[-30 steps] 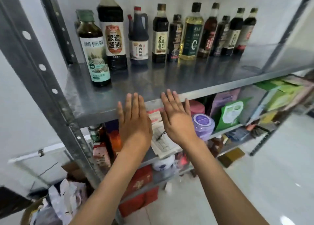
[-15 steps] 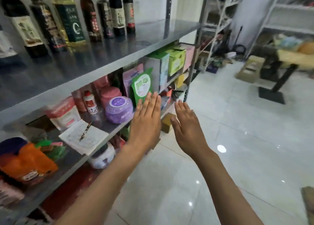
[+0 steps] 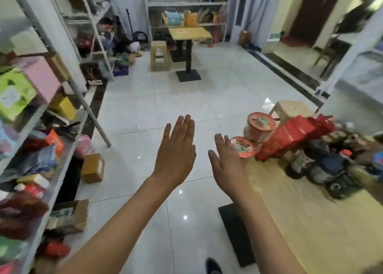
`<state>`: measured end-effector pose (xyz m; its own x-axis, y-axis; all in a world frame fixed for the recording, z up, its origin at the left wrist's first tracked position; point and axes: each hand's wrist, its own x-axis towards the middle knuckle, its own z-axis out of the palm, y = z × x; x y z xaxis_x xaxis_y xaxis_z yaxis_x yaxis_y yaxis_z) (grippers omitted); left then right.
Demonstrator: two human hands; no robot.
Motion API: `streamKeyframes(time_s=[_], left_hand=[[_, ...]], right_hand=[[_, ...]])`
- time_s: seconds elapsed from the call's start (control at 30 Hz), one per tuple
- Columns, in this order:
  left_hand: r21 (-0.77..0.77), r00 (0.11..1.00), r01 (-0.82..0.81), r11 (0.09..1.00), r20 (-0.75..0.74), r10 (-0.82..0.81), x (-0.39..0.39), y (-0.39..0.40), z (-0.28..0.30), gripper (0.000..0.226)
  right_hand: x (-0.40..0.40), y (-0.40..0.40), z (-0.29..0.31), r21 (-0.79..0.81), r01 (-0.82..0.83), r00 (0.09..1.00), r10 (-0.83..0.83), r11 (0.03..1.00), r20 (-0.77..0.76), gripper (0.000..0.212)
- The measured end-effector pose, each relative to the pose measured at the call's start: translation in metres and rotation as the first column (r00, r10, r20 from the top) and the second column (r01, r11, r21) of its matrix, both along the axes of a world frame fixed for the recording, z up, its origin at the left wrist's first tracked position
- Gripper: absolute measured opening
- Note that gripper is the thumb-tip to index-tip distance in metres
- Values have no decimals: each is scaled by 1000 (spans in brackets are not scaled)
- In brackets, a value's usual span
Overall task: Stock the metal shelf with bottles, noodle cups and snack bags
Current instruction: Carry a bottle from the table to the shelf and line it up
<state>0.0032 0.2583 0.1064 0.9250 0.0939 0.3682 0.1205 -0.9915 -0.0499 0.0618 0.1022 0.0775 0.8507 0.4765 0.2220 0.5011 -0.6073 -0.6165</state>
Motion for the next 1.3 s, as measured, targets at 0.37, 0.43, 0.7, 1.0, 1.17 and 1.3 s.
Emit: streamKeyframes(time_s=[0.37, 0.43, 0.7, 1.0, 1.17, 1.3], left_hand=[[-164, 905, 381, 910, -133, -403, 138, -194, -39, 65], [-202, 898, 391, 898, -131, -420, 150, -216, -45, 65], [-286, 895, 362, 887, -159, -417, 193, -235, -47, 66], [-316, 917, 273, 909, -201, -346, 225, -237, -44, 63], [-385, 913, 256, 887, -205, -353, 224, -235, -44, 60], [-460, 892, 292, 839, -184, -412, 216, -230, -44, 59]], right_hand=[[100, -211, -59, 138, 680, 728, -643, 720, -237, 48], [130, -238, -64, 140, 754, 649, -695, 641, -309, 49], [236, -283, -71, 122, 795, 584, -698, 594, -414, 67], [280, -278, -95, 76, 763, 620, -693, 642, -367, 43], [267, -279, -88, 180, 757, 635, -644, 628, -426, 28], [244, -282, -58, 139, 760, 642, -701, 634, -311, 34]])
